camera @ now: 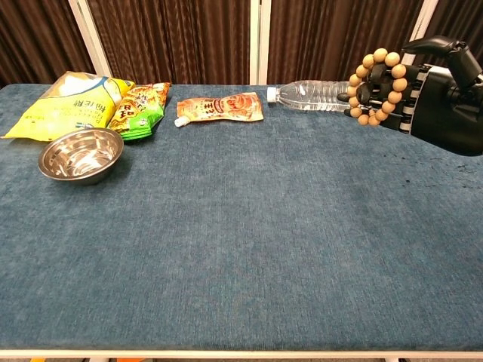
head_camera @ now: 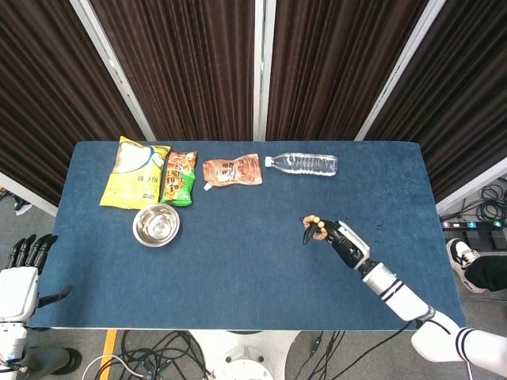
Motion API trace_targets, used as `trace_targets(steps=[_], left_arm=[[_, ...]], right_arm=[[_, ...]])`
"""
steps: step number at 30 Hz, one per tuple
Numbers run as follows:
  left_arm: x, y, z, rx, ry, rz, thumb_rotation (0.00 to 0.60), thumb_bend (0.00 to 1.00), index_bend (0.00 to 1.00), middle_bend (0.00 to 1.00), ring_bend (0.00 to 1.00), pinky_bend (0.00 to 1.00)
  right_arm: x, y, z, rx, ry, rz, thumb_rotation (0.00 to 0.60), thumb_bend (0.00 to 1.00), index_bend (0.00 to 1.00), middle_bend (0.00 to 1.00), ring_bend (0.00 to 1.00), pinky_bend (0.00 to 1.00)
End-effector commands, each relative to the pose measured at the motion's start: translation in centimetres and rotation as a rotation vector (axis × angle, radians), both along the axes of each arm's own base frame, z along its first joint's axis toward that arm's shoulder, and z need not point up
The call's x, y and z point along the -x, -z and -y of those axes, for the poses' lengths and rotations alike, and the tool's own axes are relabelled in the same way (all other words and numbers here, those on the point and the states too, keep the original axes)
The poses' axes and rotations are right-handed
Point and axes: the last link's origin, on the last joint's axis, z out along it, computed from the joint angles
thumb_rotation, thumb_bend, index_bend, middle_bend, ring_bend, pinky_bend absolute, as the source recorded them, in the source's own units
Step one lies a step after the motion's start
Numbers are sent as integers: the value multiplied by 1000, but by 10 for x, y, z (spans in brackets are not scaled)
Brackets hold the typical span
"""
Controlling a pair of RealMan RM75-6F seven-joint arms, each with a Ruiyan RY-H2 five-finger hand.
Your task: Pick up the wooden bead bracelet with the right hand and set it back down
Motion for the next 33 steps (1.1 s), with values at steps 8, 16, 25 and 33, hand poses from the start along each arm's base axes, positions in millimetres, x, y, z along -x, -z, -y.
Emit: trace_targets(steps=[8,16,25,33], left_arm=[[1,0,0,0,-4,1,600,0,110,90,1,0],[0,1,0,1,-1,1,600,0,110,90,2,0],[0,1,-1,1,0,0,600,0,110,90,1,0],[0,1,-2,2,1,-1,600,0,110,90,1,0]], right_arm=[[1,-3,4,-30,17,30,167,602,527,520,90,0],[2,-5,5,-29,17,15,170,465,543,530,100,0],[2,-5,4,-27,17,16,197,588,553,533,100,0],[3,-6,5,-28,21,14,283,615,553,534,100,0]])
